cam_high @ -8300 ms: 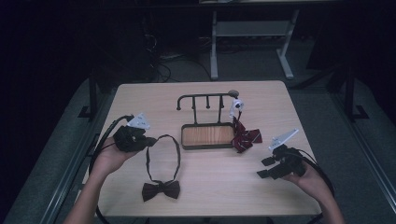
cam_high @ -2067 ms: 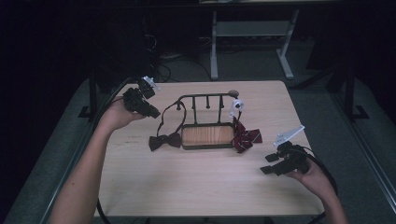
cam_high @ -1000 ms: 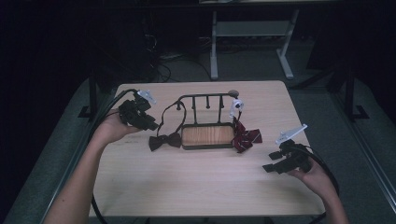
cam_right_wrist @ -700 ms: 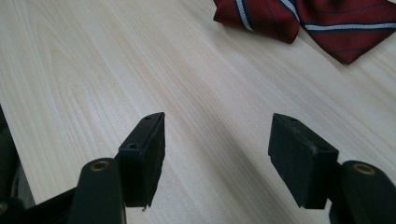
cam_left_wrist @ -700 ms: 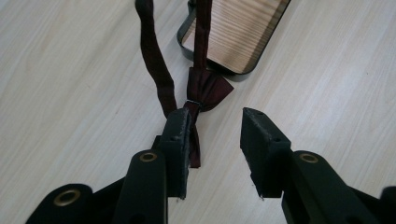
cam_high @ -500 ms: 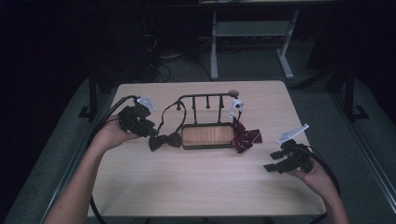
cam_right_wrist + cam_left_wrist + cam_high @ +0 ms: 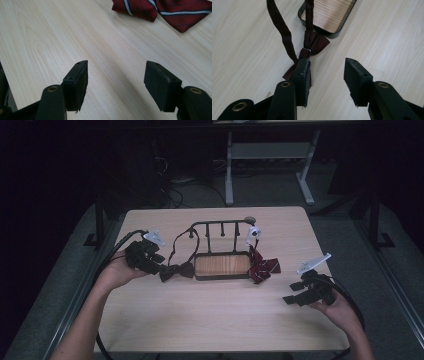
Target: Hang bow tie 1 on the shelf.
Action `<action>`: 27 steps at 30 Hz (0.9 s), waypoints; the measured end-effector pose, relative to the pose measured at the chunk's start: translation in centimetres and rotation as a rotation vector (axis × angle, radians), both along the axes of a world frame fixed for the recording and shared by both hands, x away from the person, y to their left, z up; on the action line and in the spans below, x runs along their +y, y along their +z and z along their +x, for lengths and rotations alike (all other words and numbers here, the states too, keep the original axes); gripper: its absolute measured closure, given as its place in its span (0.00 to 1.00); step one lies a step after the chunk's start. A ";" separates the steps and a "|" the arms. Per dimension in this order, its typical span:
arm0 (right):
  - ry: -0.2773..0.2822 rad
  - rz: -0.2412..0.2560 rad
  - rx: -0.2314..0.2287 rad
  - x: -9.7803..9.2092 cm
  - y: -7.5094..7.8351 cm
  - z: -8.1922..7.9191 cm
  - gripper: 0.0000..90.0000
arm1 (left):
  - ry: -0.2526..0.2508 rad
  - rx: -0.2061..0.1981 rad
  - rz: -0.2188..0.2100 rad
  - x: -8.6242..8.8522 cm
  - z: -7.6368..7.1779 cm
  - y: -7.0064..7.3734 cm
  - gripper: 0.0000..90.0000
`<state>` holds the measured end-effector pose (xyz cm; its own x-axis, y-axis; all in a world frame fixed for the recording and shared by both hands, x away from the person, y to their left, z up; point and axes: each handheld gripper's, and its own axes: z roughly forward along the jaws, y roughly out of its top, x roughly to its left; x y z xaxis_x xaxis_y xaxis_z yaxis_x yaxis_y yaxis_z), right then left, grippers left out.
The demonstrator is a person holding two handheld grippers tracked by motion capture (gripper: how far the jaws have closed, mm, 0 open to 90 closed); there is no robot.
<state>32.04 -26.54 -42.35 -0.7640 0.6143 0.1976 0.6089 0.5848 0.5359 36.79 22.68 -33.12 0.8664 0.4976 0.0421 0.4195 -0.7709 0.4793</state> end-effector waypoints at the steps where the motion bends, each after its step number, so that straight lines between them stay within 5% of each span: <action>1: 0.000 0.000 0.000 0.0 0.0 0.0 0.40 | 0.000 0.000 0.000 0.0 0.0 0.0 0.63; 27: -0.002 -0.001 0.001 -0.1 -0.1 0.0 0.40 | -0.010 -0.005 -0.019 0.3 -2.0 -2.5 0.55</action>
